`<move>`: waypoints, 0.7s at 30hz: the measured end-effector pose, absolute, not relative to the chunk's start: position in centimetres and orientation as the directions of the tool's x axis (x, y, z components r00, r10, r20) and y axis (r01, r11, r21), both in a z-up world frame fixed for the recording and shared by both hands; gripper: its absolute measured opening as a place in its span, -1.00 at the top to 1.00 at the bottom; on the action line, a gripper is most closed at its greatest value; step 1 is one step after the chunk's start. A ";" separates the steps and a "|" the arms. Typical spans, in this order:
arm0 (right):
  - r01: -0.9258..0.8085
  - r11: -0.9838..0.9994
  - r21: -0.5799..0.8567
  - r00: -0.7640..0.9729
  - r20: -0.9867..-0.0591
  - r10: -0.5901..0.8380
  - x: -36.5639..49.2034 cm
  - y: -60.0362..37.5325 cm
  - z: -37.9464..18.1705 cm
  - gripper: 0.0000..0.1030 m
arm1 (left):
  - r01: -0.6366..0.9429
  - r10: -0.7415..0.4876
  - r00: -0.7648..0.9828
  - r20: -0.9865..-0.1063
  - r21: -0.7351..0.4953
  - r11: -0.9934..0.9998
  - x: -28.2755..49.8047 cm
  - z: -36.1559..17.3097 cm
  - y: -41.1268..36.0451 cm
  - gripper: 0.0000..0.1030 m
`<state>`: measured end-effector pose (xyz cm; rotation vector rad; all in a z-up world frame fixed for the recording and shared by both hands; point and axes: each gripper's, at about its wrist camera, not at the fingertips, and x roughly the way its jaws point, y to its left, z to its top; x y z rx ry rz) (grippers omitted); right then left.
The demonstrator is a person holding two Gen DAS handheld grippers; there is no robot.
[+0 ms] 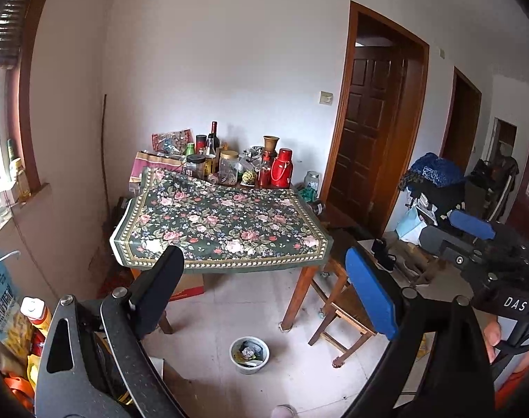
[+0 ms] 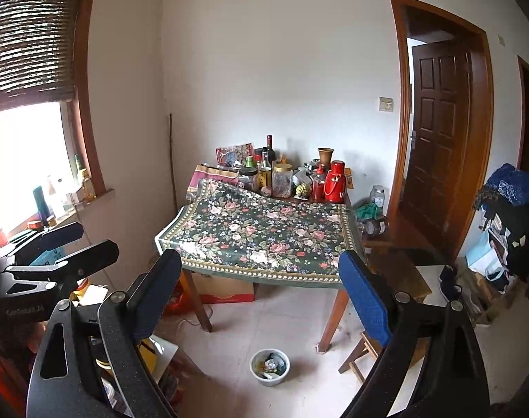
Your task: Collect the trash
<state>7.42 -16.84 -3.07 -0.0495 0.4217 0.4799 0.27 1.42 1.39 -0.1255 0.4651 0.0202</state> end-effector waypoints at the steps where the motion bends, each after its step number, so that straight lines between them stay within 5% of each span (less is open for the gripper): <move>1: -0.458 0.887 0.051 0.802 -0.406 0.438 7.4 -16.8 -3.1 -0.75 | -0.049 -0.009 0.893 -0.450 -0.118 0.992 0.3 1.4 1.4 -0.83; 21: -0.460 0.887 0.049 0.792 -0.429 0.434 7.6 -16.9 -2.8 -0.75 | -0.051 -0.020 0.887 -0.462 -0.141 0.989 0.6 1.2 1.7 -0.83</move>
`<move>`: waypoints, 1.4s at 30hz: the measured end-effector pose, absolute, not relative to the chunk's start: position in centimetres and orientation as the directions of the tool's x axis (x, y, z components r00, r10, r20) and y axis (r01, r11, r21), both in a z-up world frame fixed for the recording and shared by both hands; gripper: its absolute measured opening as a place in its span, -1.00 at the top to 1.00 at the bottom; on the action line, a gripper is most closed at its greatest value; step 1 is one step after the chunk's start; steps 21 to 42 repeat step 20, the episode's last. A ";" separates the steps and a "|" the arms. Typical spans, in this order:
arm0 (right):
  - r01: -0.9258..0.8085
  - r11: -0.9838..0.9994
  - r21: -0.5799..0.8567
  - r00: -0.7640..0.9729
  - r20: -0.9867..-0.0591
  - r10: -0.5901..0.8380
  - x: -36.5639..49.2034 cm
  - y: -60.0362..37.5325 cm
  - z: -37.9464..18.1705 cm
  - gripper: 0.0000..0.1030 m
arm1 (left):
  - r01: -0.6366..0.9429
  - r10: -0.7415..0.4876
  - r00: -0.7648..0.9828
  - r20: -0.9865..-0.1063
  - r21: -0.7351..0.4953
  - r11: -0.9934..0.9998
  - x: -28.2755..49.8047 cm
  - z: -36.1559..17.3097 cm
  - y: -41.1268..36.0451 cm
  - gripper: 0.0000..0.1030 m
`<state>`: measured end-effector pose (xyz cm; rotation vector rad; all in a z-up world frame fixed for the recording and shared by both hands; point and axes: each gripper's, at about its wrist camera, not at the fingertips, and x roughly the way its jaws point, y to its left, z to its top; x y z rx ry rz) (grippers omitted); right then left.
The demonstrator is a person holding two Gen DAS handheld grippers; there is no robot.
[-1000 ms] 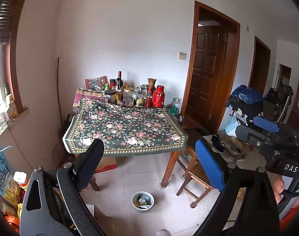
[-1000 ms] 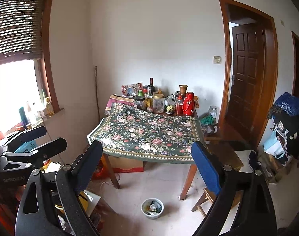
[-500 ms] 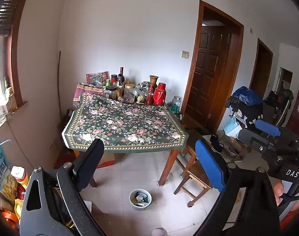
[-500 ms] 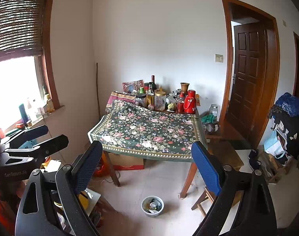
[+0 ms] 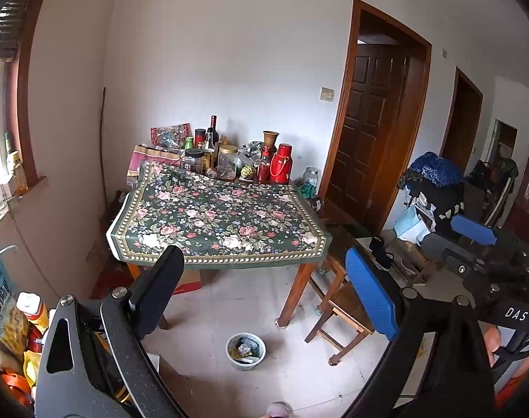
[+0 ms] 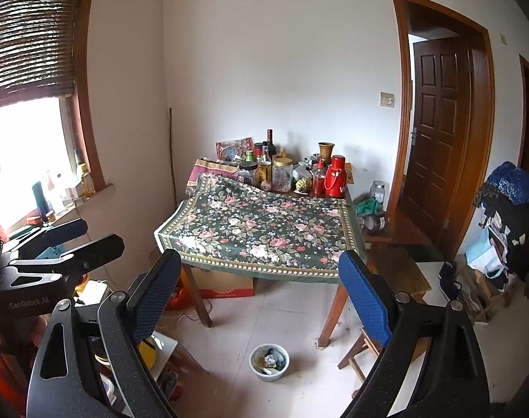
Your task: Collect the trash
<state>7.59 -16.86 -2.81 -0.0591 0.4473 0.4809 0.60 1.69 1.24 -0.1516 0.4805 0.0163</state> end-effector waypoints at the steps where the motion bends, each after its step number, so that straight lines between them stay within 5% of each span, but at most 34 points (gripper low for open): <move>1: -0.459 0.887 0.049 0.792 -0.429 0.434 7.6 -16.8 -2.8 -0.75 | -0.049 -0.023 0.888 -0.460 -0.145 0.988 0.6 1.3 1.7 -0.83; 42: -0.453 0.889 0.069 0.784 -0.445 0.434 8.9 -17.4 -2.9 -0.75 | -0.039 -0.036 0.876 -0.482 -0.145 0.989 1.7 0.8 1.4 -0.83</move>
